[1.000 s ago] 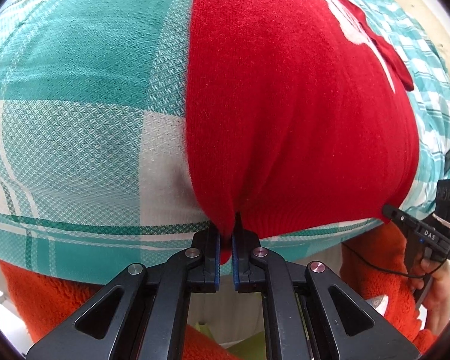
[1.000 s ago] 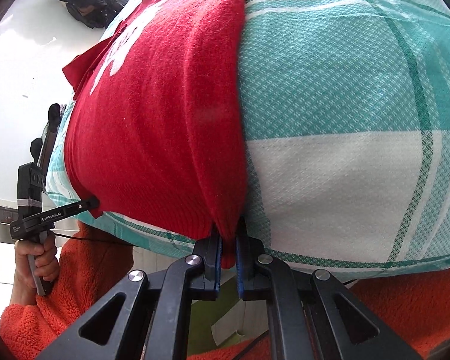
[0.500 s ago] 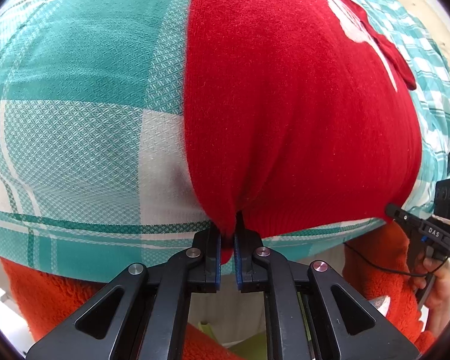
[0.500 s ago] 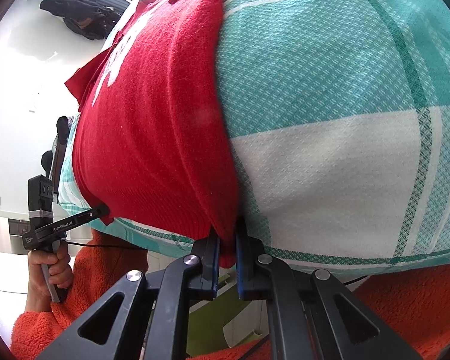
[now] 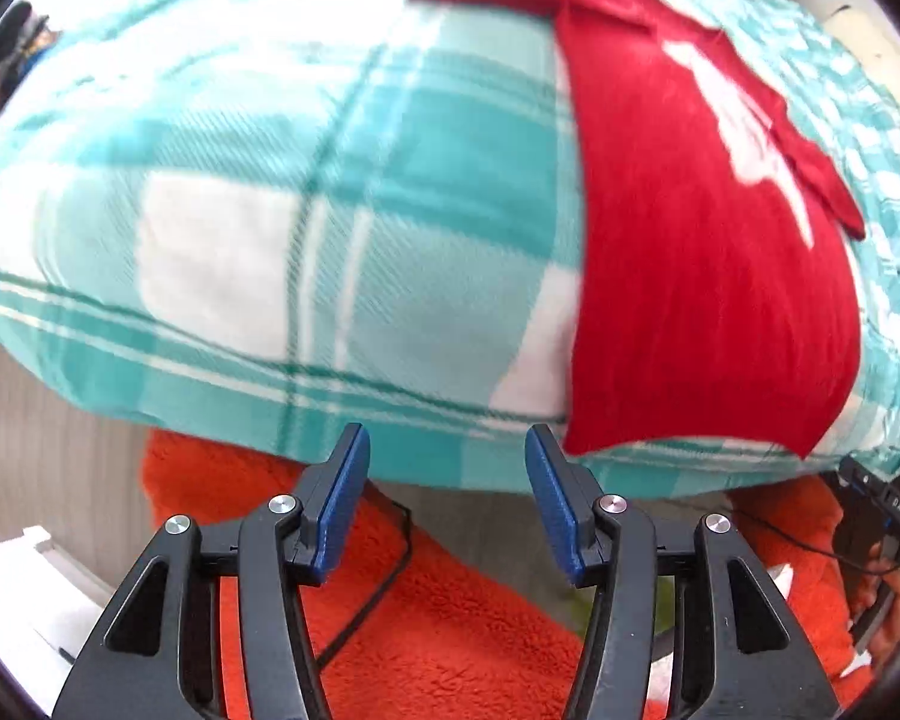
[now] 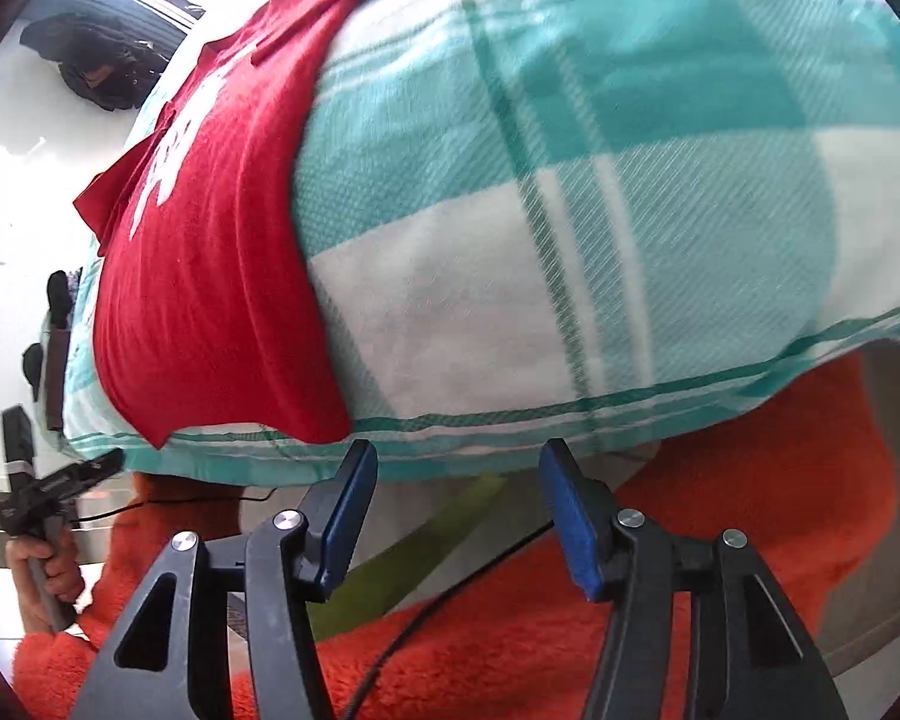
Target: Fold small clothes
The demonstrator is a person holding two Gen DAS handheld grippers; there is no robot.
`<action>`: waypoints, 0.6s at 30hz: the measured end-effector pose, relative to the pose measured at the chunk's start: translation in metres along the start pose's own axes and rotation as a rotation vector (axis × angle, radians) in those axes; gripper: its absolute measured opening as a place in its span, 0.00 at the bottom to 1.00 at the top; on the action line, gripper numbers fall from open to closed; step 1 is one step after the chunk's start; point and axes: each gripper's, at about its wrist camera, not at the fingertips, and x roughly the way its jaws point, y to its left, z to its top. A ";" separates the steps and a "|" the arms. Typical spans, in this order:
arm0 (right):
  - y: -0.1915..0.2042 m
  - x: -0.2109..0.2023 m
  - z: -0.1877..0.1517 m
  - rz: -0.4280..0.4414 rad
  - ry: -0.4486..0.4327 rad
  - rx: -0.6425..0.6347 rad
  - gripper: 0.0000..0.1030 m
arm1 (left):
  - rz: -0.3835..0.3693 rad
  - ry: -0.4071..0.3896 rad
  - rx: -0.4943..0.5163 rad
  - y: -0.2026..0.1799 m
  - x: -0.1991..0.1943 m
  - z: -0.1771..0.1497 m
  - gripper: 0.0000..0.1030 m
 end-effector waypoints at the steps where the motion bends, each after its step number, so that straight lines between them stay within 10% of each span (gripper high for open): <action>1: 0.005 -0.011 0.001 -0.034 -0.045 -0.029 0.55 | 0.002 -0.064 0.015 -0.004 -0.014 0.005 0.57; 4: 0.034 -0.041 0.014 -0.073 -0.197 -0.139 0.55 | -0.060 -0.238 0.083 -0.033 -0.039 0.020 0.70; 9: 0.110 -0.052 0.055 0.024 -0.395 -0.395 0.55 | -0.144 -0.302 0.264 -0.109 -0.014 0.046 0.75; 13: 0.149 -0.011 0.075 0.142 -0.371 -0.533 0.53 | -0.032 -0.274 0.382 -0.133 0.031 0.056 0.75; 16: 0.126 0.040 0.080 -0.022 -0.234 -0.479 0.41 | 0.027 -0.237 0.352 -0.107 0.052 0.044 0.77; 18: 0.098 0.038 0.073 0.041 -0.296 -0.408 0.38 | 0.035 -0.237 0.355 -0.101 0.049 0.038 0.77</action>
